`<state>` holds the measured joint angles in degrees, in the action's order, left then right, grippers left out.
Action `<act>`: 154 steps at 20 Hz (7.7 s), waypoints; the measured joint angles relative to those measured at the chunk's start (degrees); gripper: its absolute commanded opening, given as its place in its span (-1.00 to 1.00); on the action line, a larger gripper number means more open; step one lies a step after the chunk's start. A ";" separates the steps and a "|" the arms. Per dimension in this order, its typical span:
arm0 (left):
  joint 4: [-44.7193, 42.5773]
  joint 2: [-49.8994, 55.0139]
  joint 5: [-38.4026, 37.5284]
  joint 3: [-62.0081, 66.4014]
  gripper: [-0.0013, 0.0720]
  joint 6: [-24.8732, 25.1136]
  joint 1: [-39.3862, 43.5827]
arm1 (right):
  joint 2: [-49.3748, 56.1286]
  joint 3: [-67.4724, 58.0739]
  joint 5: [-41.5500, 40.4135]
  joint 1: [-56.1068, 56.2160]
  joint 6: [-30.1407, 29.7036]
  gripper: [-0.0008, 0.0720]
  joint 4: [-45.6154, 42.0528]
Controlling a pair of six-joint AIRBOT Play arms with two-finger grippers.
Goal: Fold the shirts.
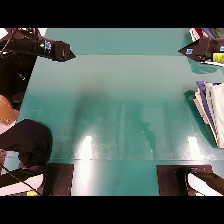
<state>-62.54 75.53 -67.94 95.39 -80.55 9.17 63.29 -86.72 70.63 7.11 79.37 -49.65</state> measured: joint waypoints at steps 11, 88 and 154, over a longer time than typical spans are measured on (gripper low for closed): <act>0.00 0.00 0.00 0.00 -0.89 0.00 0.00 | 0.00 0.00 -0.07 0.13 -0.04 -0.92 0.02; -5.49 7.10 7.02 -26.05 0.52 -2.95 1.38 | 3.30 -12.02 -3.19 0.15 0.02 -0.92 0.04; -8.52 -16.35 4.63 11.54 -0.89 3.91 0.37 | 2.34 -22.47 -2.82 11.65 8.17 -0.93 -20.24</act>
<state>-71.07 59.18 -63.31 106.94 -76.64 9.54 65.63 -109.19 67.81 18.76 87.55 -69.89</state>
